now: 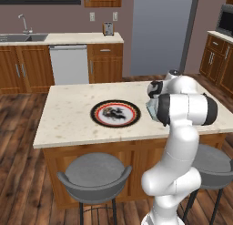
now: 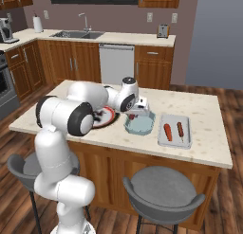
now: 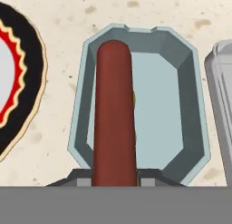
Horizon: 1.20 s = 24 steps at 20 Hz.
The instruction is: Place one cooked food and one vegetable from the large plate to each tupperware container.
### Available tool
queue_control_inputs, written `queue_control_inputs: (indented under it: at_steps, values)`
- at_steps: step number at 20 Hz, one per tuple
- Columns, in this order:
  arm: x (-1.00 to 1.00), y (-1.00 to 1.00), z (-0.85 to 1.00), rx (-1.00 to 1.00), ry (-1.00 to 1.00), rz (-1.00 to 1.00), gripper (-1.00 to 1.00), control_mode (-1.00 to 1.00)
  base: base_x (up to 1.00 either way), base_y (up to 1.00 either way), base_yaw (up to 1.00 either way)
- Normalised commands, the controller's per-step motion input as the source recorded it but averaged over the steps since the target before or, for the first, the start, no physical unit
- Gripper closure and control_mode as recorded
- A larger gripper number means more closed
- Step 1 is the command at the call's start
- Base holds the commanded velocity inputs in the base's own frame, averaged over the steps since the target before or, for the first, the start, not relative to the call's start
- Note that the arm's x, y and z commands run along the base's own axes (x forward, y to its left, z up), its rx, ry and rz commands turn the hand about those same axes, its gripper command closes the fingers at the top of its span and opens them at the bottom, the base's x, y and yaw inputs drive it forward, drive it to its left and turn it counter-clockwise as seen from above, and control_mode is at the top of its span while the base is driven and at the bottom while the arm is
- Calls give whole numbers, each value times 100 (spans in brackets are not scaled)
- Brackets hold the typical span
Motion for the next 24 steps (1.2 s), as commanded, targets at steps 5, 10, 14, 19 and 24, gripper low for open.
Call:
queue_control_inputs:
  at_steps: [5,10,14,19,24]
  values:
    - [27,-15,-33,1,1,1,100,-100,0,0,0]
    - [31,-27,-34,1,0,3,100,-100,0,0,0]
    - [34,-22,-32,0,0,2,100,-100,0,0,0]
    - [30,-10,-25,0,0,2,100,-100,0,0,0]
    - [22,0,-37,0,3,0,100,-100,0,0,0]
